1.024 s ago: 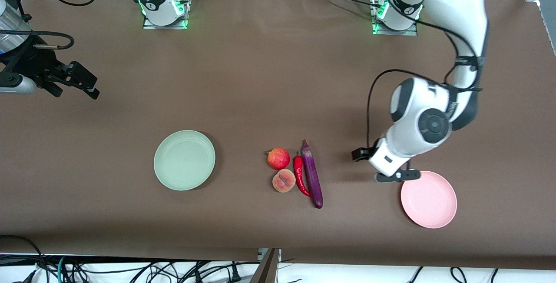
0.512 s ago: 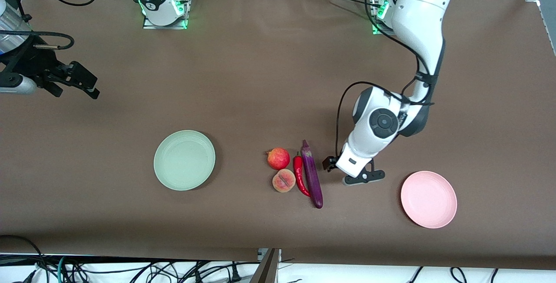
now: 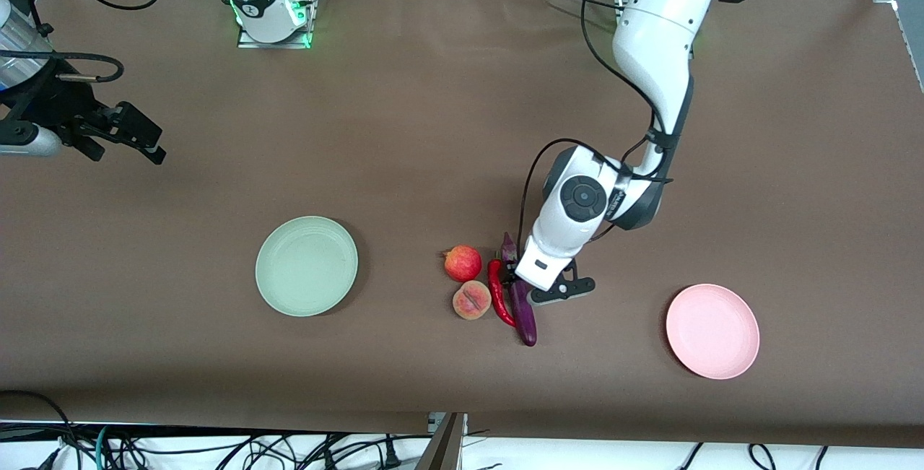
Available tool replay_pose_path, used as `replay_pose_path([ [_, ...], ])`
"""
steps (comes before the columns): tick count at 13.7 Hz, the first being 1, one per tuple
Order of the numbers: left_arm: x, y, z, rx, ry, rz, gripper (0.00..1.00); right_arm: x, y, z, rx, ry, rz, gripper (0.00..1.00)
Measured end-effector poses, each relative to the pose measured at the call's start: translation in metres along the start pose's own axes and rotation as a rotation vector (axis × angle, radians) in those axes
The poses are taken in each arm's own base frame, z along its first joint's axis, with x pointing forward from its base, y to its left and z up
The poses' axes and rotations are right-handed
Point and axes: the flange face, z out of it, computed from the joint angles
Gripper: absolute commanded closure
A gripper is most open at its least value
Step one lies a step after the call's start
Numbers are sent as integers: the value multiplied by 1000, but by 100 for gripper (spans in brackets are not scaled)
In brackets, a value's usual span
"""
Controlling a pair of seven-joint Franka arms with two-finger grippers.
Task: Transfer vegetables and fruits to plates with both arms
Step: 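Reach the left gripper down over the purple eggplant, then close the left gripper on the eggplant and lift it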
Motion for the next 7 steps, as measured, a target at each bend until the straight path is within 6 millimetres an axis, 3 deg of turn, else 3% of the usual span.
replay_pose_path([
  [7, 1, -3, 20, 19, 44, 42, 0, 0, -1, 0, 0, 0, -3, 0],
])
